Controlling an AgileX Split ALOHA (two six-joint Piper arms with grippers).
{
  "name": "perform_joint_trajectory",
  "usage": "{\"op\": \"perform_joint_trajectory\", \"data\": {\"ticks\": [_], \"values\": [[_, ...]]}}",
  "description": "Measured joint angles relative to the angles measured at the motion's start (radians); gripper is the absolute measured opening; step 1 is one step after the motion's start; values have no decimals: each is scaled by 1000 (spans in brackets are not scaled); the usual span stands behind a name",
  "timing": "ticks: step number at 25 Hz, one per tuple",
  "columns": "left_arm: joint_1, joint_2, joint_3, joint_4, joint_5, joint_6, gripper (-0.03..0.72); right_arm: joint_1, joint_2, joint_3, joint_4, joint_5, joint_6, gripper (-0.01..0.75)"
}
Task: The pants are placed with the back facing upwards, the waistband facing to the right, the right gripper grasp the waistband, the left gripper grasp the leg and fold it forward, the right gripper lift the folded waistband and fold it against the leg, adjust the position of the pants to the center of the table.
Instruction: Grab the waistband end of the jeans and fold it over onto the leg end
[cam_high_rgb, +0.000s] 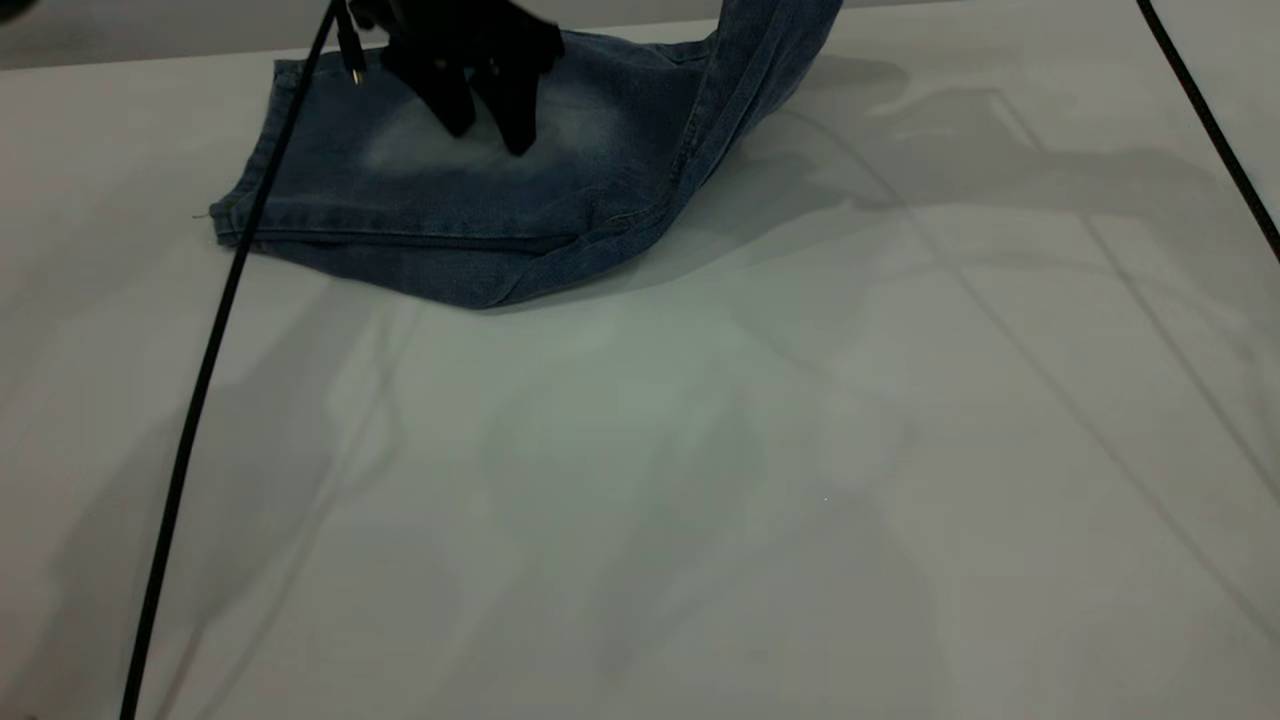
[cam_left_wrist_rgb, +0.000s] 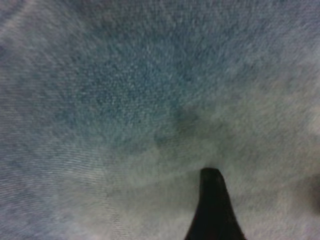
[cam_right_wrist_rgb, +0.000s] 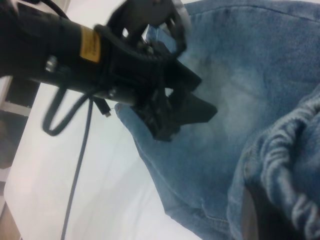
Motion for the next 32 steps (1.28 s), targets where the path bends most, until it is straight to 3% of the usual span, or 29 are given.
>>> {"op": "perform_joint_trajectory", "data": {"ticks": [10, 24, 32], "values": [[0, 18, 0, 0, 0, 0, 464, 16, 0, 0, 90, 70, -25, 60], [0, 18, 0, -1, 3, 0, 464, 182, -1, -9, 156, 77, -66, 60], [0, 19, -39, 3, 11, 1, 464, 209, -1, -82, 164, 100, -34, 60]]}}
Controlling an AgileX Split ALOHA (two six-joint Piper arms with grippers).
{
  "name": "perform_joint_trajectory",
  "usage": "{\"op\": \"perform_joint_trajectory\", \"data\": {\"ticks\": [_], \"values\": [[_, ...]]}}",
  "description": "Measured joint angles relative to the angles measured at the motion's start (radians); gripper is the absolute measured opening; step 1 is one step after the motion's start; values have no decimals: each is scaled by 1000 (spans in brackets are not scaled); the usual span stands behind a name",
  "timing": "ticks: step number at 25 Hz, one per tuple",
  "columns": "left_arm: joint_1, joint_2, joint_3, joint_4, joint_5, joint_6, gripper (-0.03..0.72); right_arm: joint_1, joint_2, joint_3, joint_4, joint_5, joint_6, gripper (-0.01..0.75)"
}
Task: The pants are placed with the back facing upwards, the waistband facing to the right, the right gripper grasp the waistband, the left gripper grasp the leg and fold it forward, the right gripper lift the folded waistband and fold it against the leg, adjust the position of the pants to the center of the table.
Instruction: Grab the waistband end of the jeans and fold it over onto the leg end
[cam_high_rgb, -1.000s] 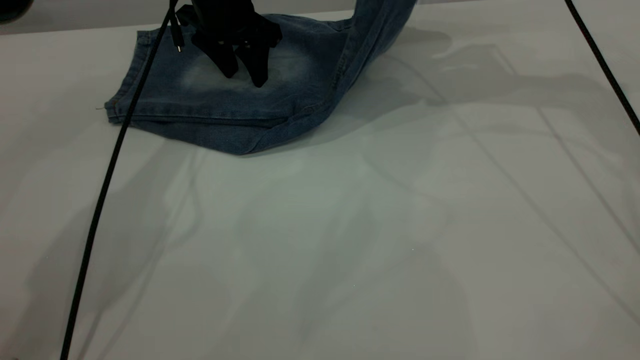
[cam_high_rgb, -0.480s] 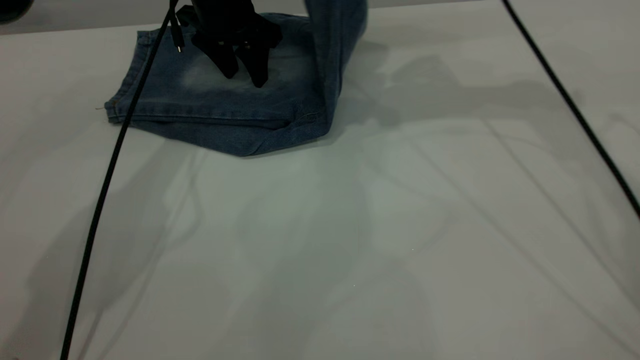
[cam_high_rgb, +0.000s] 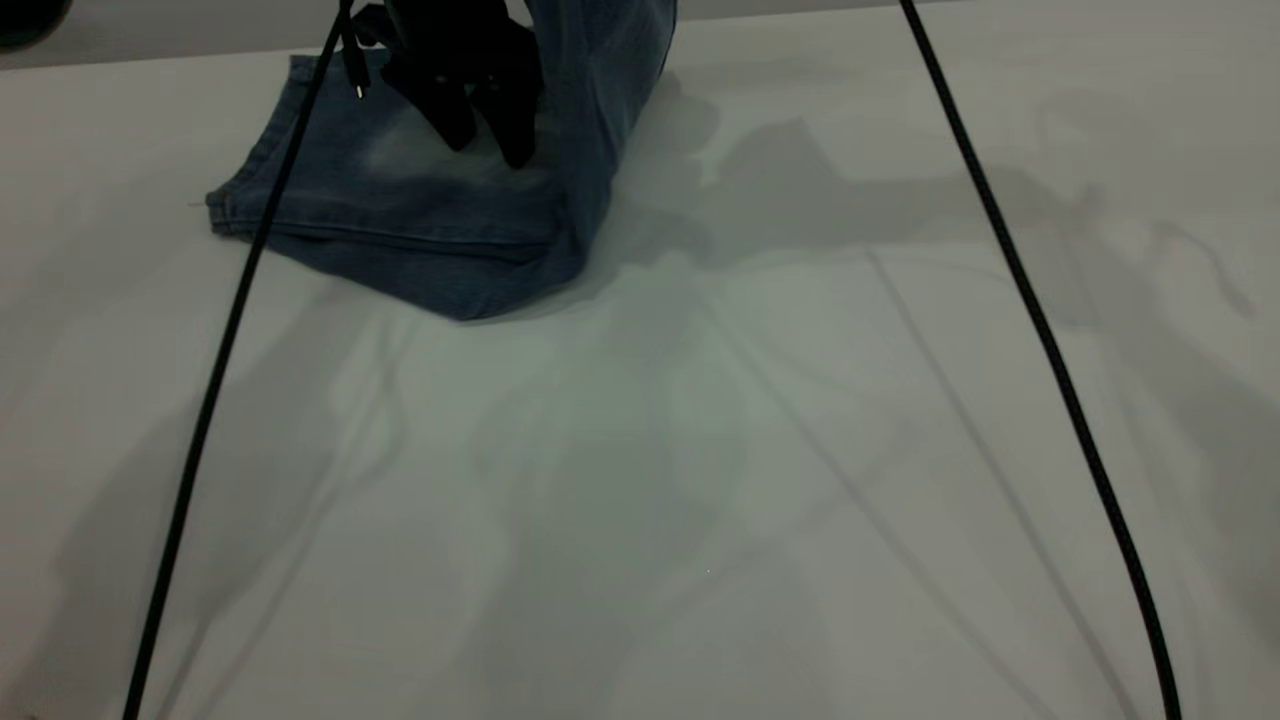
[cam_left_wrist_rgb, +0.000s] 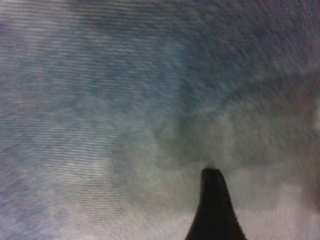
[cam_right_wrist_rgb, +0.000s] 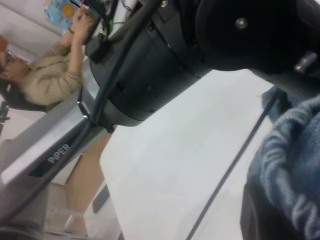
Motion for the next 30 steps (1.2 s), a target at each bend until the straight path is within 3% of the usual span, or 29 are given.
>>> {"op": "perform_joint_trajectory", "data": {"ticks": [19, 30], "values": [[2, -265, -13, 81, -6, -5, 464, 11, 0, 1, -4, -67, -2, 60], [1, -514, -13, 63, -4, -5, 464, 122, 49, 2, 30, -221, -13, 60]]}}
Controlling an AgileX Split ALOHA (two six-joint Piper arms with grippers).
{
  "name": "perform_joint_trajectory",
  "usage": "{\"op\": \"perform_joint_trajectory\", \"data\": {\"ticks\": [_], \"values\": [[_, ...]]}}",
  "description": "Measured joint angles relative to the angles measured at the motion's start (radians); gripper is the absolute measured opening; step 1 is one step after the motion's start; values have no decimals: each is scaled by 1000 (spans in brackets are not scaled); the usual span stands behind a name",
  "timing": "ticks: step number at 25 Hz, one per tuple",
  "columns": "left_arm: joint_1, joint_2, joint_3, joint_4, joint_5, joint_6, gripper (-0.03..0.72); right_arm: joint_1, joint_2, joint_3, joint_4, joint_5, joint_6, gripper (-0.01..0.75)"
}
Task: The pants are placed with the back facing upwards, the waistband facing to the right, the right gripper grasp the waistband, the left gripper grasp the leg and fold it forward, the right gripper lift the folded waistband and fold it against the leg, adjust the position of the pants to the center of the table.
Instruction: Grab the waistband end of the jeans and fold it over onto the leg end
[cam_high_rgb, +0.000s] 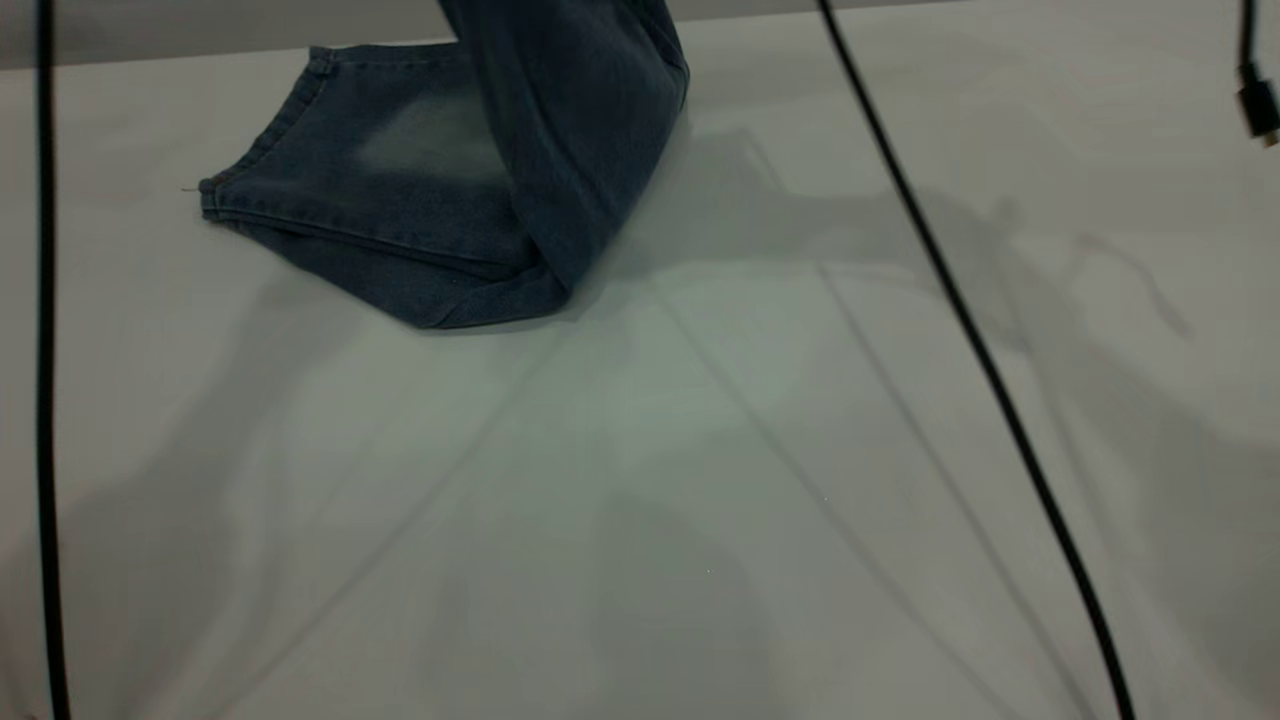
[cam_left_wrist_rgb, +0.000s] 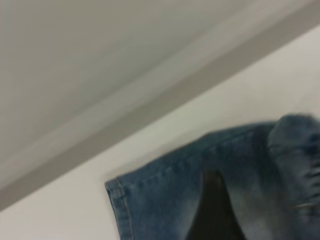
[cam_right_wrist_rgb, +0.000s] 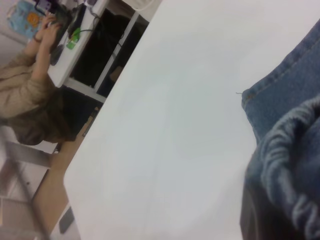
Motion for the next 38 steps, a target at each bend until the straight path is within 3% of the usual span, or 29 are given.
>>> {"op": "perform_joint_trajectory", "data": {"ticks": [7, 17, 23, 26, 33, 38], "values": [[0, -42, -1, -77, -1, 0, 464, 82, 46, -3, 93, -105, -58, 60], [-1, -42, -1, -98, -2, 0, 464, 181, 121, -77, 209, -172, -103, 60], [-1, -42, -1, -99, -3, 0, 464, 210, 183, -92, 262, -233, -102, 88], [-1, -42, -1, -96, -3, 0, 464, 209, 195, -94, 259, -207, -101, 164], [-1, -42, -1, -96, -3, 0, 464, 209, 195, -112, 252, -180, -90, 484], [-1, -42, -1, -96, -3, 0, 464, 208, 194, -138, 210, -179, -88, 583]]}}
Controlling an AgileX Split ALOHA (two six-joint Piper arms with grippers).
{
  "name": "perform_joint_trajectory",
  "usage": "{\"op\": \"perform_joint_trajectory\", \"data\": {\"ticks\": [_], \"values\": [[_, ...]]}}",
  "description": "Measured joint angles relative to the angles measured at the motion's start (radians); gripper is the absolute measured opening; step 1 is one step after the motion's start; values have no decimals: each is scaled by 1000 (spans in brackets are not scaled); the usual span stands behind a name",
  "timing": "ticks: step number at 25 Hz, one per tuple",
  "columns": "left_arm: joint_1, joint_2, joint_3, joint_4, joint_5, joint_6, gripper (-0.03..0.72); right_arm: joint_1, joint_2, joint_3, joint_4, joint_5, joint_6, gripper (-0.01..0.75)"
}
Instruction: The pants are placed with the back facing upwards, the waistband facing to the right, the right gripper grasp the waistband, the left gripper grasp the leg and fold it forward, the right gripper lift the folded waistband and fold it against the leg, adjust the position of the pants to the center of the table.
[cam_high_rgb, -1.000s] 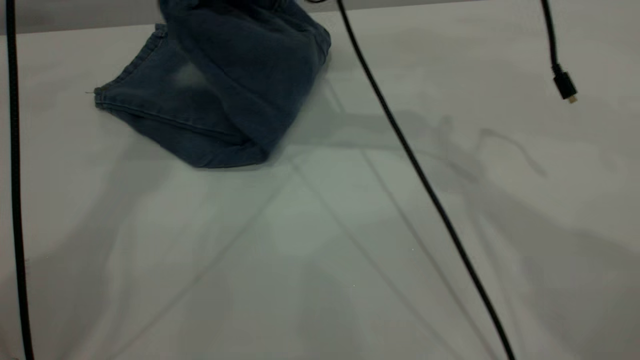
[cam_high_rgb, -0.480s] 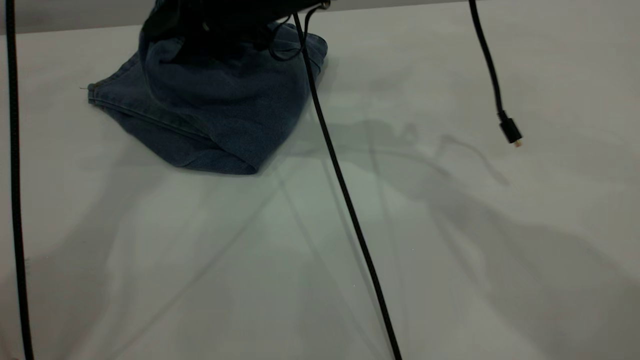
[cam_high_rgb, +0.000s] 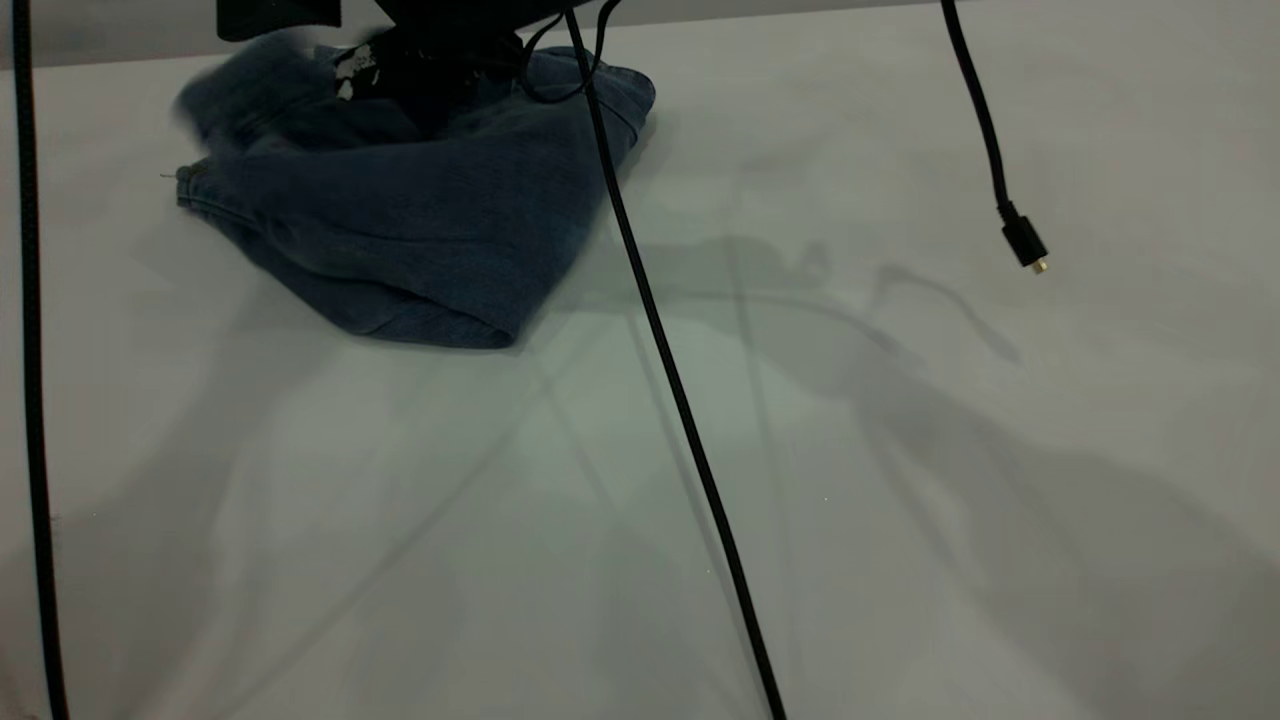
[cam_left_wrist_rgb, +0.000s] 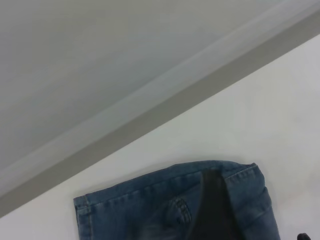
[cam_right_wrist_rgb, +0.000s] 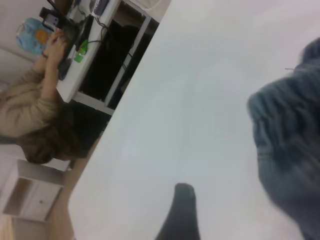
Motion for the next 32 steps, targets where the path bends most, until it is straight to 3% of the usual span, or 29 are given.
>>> {"op": "perform_joint_trajectory", "data": {"ticks": [9, 15, 22, 32], "values": [[0, 0, 0, 4, -1, 0, 464, -55, -41, -136, -399, 63, 200, 581], [0, 0, 0, 7, -1, 0, 464, -108, -114, -249, -800, 223, 409, 581], [0, 0, 0, 5, -1, 1, 464, -110, -168, -380, -1198, 418, 542, 581], [0, 6, 0, 6, -2, 1, 464, -112, -370, -389, -1420, 515, 626, 581]]}}
